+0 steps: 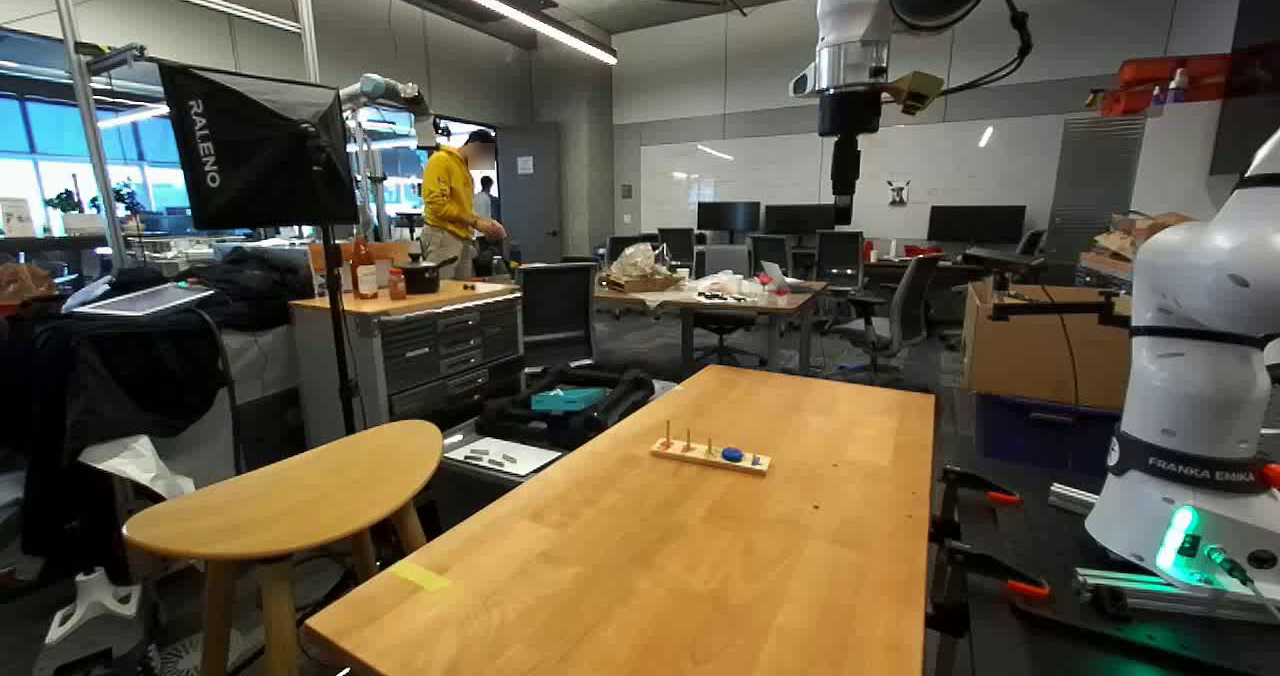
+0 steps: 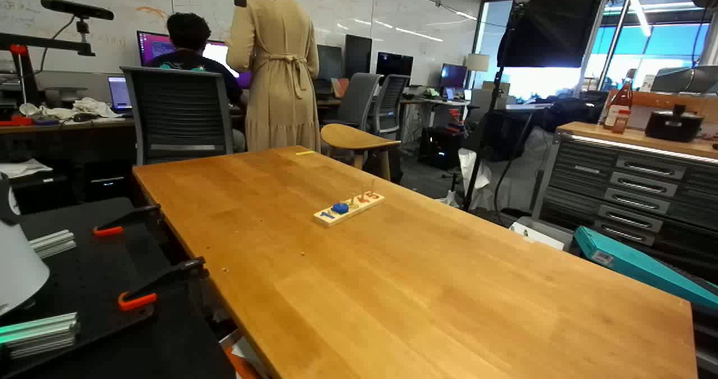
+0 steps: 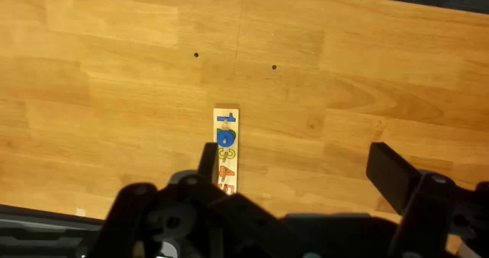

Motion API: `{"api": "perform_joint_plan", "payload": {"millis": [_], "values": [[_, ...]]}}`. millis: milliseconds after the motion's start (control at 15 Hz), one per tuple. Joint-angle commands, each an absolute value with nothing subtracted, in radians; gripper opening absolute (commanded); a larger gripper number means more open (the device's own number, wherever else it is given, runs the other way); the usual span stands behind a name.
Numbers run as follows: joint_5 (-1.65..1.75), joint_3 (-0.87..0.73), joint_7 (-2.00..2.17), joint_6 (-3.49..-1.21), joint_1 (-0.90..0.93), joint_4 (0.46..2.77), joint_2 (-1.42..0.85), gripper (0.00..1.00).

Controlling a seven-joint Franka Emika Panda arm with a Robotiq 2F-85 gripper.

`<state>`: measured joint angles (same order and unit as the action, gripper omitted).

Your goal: Put the blue disk on the table

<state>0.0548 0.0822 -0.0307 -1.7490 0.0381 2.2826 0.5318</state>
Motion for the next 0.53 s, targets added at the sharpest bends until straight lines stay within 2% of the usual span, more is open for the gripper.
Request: {"api": "perform_joint_plan", "payload": {"millis": [0, 267, 467], "values": [[0.059, 0.074, -0.026, -1.747, 0.049, 2.278, 0.531, 1.00], [0.074, 0.083, -0.018, -1.784, 0.047, 2.289, 0.530, 1.00], [0.104, 0.095, 0.025, -1.891, 0.030, 2.249, 0.389, 1.00]]}}
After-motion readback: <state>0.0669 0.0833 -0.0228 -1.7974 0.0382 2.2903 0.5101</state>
